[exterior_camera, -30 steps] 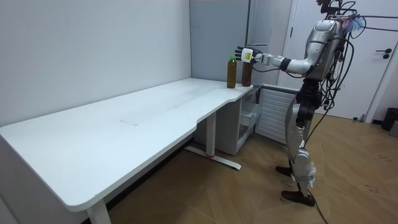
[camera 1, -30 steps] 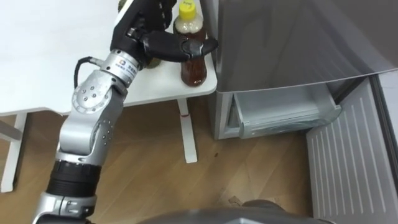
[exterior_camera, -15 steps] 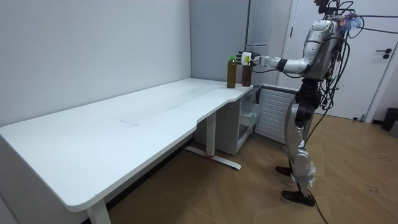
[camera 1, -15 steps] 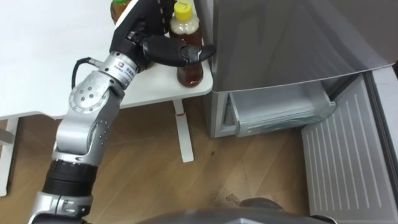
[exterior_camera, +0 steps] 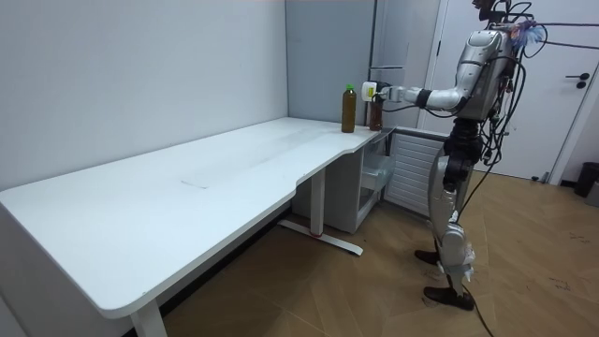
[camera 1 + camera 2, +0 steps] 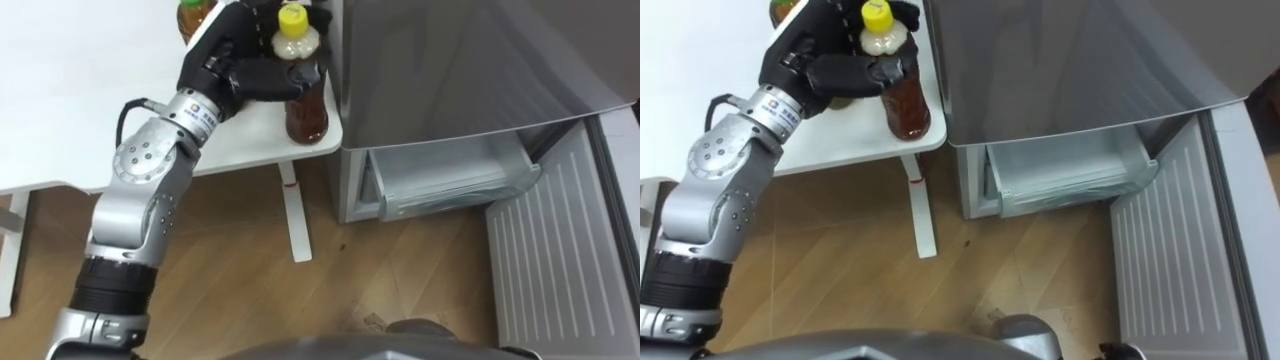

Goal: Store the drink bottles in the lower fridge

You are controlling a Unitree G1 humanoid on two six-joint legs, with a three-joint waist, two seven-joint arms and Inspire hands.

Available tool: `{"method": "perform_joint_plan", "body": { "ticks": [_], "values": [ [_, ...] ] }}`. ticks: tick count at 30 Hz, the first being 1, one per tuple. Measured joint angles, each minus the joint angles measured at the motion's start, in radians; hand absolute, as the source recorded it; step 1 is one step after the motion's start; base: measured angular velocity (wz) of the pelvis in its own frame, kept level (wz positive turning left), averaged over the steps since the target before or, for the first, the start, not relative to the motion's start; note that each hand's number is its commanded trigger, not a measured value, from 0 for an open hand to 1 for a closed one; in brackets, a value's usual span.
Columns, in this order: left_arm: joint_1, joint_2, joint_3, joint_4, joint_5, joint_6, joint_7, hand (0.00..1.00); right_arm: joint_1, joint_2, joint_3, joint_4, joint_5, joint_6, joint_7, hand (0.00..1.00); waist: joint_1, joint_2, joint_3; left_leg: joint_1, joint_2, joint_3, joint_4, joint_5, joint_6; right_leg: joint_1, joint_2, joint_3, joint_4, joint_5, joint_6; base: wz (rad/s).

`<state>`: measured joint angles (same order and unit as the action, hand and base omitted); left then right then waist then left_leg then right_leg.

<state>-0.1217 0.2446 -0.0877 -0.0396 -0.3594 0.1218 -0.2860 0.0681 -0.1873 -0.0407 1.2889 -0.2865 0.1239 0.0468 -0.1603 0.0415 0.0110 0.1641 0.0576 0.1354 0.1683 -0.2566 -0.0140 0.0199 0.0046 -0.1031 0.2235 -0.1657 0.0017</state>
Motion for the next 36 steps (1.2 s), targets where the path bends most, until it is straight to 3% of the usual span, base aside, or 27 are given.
{"method": "perform_joint_plan", "body": {
  "ticks": [25, 31, 33, 36],
  "values": [
    [0.001, -0.006, -0.016, 0.021, -0.063, -0.001, -0.004, 1.0, -0.002, 0.0, 0.031, -0.015, 0.007, 0.001, -0.001, 0.0, 0.004, -0.015, -0.0002, 0.002, 0.0, 0.003, 0.0, 0.0, 0.0, -0.001, 0.0, 0.011, 0.006, 0.0, 0.0, 0.0],
    [0.0, -0.037, -0.016, 0.02, -0.064, -0.001, -0.002, 1.0, -0.051, 0.007, 0.038, -0.042, 0.14, 0.0, -0.001, 0.0, 0.011, -0.027, -0.0026, -0.001, 0.0, 0.003, 0.0, 0.0, 0.0, -0.003, 0.001, 0.003, 0.005, 0.001, 0.0, 0.0],
    [0.001, -0.06, -0.016, 0.02, -0.063, 0.0, -0.001, 1.0, -0.048, 0.017, 0.044, -0.131, 0.182, -0.004, 0.0, 0.0, 0.032, -0.029, -0.0046, -0.004, 0.002, 0.005, 0.002, 0.0, 0.0, -0.005, 0.004, 0.006, -0.005, 0.009, -0.001, -0.07],
    [0.001, -0.066, -0.031, 0.017, -0.07, 0.0, 0.0, 1.0, -0.06, 0.024, 0.066, -0.18, 0.187, -0.043, 0.011, 0.0, 0.04, -0.03, -0.0078, -0.006, 0.002, 0.005, 0.003, 0.0, 0.0, -0.006, 0.003, 0.004, -0.005, 0.01, -0.001, 0.0]
  ]
}}
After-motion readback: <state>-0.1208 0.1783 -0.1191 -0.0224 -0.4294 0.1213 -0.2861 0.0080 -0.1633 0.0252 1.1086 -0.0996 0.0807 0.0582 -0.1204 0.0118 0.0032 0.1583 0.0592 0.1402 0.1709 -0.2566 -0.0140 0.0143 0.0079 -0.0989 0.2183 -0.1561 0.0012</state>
